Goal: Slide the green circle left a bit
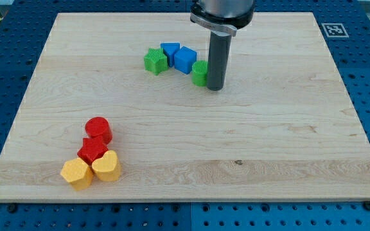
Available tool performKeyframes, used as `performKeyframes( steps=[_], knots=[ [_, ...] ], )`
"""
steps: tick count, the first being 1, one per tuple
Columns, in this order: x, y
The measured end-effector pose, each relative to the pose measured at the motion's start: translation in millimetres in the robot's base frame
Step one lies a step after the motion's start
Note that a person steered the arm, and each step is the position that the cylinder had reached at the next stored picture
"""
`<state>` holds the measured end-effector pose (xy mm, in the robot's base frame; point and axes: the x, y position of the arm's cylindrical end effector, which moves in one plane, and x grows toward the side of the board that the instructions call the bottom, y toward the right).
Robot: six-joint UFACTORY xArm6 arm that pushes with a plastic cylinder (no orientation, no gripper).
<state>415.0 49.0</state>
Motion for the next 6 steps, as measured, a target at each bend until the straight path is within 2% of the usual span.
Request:
performKeyframes(
  steps=[4,5,6],
  knots=[
    [1.3,16.2],
    [-15.8,16.9],
    [-30.4,-6.8]
  ],
)
